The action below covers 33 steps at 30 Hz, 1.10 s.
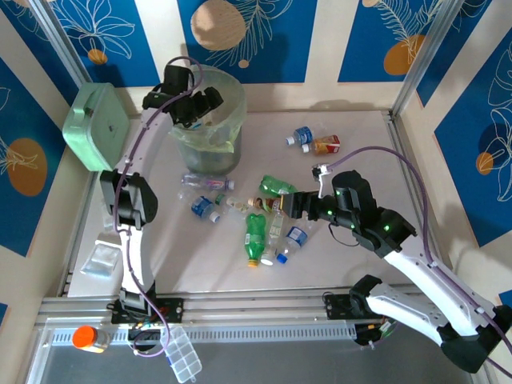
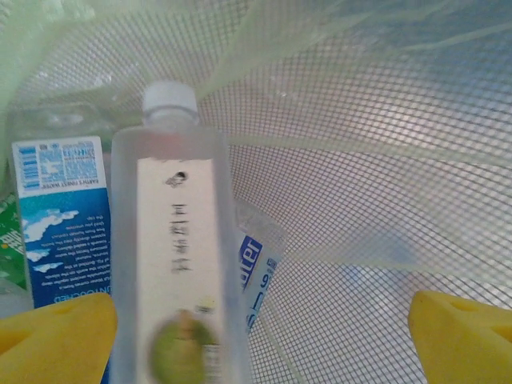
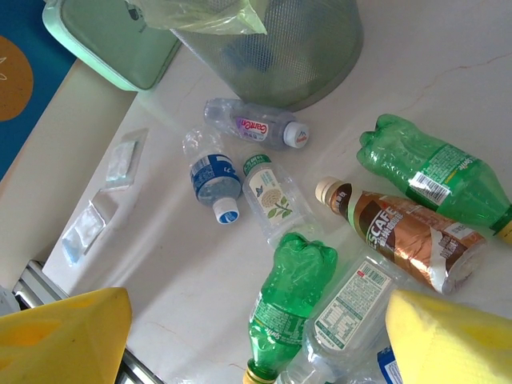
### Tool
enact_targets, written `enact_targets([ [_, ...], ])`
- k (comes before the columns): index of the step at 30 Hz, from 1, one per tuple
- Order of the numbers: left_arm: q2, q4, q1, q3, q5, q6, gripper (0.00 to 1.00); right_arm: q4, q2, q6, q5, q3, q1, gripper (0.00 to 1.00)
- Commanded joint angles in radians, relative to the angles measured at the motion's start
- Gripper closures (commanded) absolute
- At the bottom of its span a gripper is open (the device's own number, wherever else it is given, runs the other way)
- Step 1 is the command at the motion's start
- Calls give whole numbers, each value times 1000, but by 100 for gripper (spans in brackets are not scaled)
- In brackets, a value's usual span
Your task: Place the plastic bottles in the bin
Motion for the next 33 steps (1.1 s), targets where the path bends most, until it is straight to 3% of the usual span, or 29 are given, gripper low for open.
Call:
enact_targets([
  [1, -96, -53, -4, 44, -38, 52, 7, -23, -25, -19, 17, 41, 4, 17],
  [7, -209, -93, -20, 7, -50, 134, 7, -42, -43, -14, 31, 49, 7, 17],
  [10, -316, -71, -48, -96, -63, 184, 8, -55, -43, -1, 33, 49, 9, 17],
  [16, -593, 3, -151, -381, -132, 263, 9, -94, -39, 53, 50, 11, 12, 18],
  [23, -873, 100, -382, -737, -137, 304, 11, -184, -24, 256, 144, -82, -11, 21],
  [26, -961, 105, -457, -883, -149, 316, 12, -205, -12, 330, 119, -130, -43, 23],
  [33, -1126, 138, -499, -1181, -144, 257, 14, -227, 47, 421, 68, -214, -137, 21],
])
